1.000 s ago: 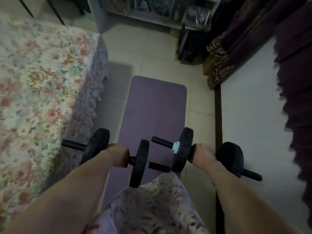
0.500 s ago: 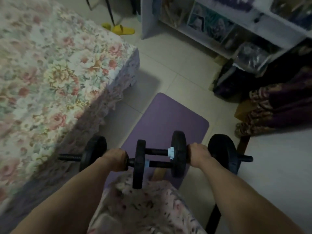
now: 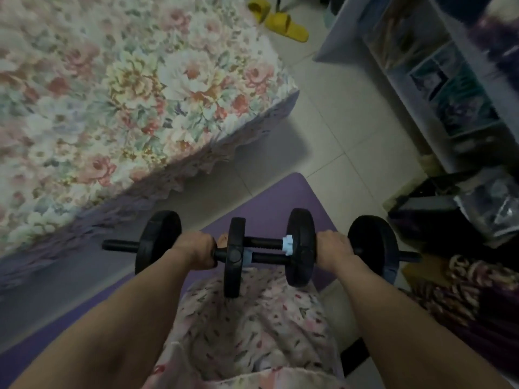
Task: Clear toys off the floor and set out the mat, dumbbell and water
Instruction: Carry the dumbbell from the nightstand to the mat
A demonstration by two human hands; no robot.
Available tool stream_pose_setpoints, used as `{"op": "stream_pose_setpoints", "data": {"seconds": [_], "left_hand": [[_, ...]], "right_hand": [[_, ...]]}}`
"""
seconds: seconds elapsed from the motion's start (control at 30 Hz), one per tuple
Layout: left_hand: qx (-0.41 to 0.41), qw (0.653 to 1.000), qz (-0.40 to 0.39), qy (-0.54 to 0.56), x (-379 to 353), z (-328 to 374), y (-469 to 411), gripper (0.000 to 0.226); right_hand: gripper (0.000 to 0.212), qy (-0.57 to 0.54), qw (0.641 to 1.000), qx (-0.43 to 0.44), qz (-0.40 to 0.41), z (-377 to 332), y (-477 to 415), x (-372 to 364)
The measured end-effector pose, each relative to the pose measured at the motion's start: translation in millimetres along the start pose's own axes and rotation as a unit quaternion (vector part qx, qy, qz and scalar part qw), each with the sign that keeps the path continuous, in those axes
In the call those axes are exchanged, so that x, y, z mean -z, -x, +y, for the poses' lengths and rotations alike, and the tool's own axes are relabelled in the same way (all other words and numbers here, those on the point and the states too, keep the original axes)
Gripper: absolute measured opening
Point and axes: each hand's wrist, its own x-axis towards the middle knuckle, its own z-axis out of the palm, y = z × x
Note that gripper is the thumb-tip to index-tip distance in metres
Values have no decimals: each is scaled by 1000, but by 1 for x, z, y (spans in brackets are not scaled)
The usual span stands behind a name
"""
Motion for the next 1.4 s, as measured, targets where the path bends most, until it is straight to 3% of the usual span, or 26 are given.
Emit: {"op": "stream_pose_setpoints", "data": {"seconds": [0.2, 0.4, 0.57, 0.73, 0.87, 1.03, 1.4], "left_hand": [[72, 994, -24, 80, 7, -4, -35, 29], [130, 979, -38, 154, -8, 7, -86, 25], [135, 970, -40, 199, -27, 21, -147, 17], [143, 954, -61, 256, -53, 30, -210, 31], [133, 941, -73, 302, -81, 23, -269, 30], [128, 938, -62, 315, -115, 1, -334, 12], [162, 951, 5, 262, -163, -65, -448, 23]], "right_hand": [[18, 48, 996, 78, -16, 4, -74, 36], [21, 104, 984, 142, -28, 14, -159, 46], [15, 154, 972, 173, -47, 26, -232, 41], [6, 199, 960, 182, -69, 28, -299, 21], [14, 230, 955, 169, -84, 19, -358, -9], [15, 249, 951, 154, -103, -2, -422, -42], [32, 208, 957, 198, -49, -48, -533, -87]]}}
